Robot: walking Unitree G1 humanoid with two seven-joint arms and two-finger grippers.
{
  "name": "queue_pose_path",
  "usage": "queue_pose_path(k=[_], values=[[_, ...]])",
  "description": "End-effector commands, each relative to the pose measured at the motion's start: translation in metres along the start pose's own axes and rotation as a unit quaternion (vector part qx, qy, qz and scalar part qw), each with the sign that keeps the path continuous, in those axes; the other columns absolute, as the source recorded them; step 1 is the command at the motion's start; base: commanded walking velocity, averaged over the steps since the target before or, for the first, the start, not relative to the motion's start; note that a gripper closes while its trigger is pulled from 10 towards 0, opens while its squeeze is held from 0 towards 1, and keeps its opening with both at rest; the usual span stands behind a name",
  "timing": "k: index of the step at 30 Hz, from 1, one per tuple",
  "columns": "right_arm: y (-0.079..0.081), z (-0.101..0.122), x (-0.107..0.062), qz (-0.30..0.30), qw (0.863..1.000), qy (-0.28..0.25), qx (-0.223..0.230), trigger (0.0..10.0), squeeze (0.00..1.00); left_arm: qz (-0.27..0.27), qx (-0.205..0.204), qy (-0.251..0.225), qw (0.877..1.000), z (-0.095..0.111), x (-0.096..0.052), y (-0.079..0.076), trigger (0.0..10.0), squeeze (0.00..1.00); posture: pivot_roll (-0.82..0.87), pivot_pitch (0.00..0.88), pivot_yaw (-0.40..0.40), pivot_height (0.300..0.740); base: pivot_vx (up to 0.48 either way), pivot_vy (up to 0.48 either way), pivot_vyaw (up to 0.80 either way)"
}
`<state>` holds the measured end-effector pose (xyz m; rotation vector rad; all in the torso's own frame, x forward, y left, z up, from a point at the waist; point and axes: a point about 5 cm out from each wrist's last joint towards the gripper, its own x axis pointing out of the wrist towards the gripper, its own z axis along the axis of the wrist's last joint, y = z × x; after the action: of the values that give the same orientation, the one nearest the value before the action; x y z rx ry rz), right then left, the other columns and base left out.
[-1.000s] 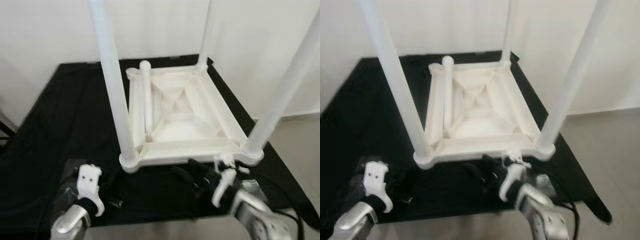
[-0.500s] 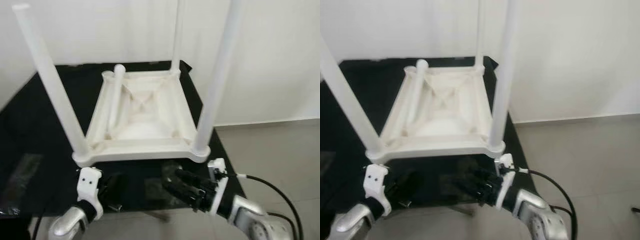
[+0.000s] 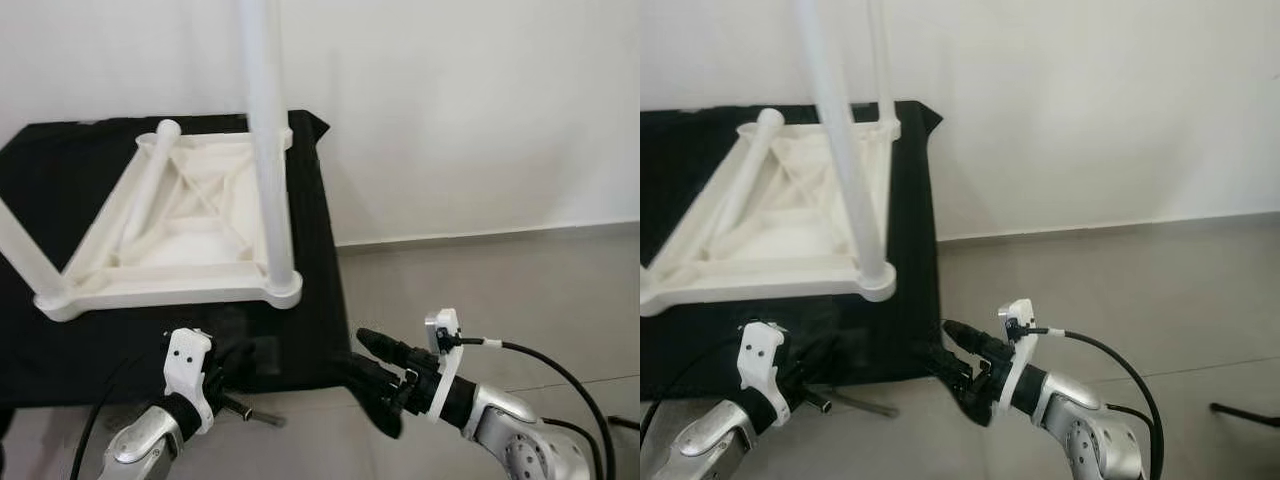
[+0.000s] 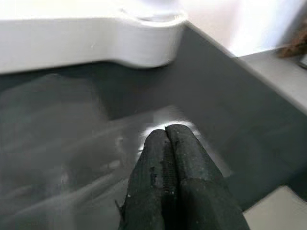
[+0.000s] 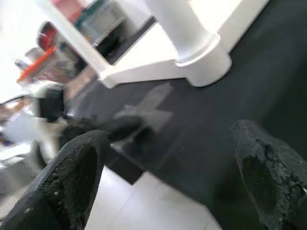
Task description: Building children table
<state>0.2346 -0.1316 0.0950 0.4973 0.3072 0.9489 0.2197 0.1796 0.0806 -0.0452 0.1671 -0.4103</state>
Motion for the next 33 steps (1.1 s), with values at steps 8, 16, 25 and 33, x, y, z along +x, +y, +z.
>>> queue_pose_path(k=[8,16,25,33], values=[[-0.017,0.012,-0.006,-0.091,0.995,-0.043,-0.012,10.0,0.00,-0.018,0.002,-0.007,1.000,0.007,0.008,-0.006,10.0,0.00,-0.05,0.065,-0.010,0.740,0.000,-0.424,0.00],[-0.035,0.023,-0.011,-0.198,0.976,-0.084,-0.018,10.0,0.00,0.040,-0.015,-0.022,0.999,0.009,0.010,0.003,10.0,0.00,-0.05,0.065,-0.017,0.740,0.000,-0.047,0.00],[-0.039,0.023,-0.008,-0.224,0.972,-0.061,-0.029,10.0,0.00,0.047,-0.009,-0.016,0.999,0.008,0.012,0.005,10.0,0.00,-0.05,0.058,-0.020,0.740,0.000,0.000,0.00],[-0.043,0.039,-0.005,-0.294,0.942,-0.063,-0.149,10.0,0.00,0.062,-0.003,-0.017,0.998,0.008,0.012,0.008,10.0,0.00,-0.05,0.061,-0.017,0.740,0.000,0.000,0.00]])
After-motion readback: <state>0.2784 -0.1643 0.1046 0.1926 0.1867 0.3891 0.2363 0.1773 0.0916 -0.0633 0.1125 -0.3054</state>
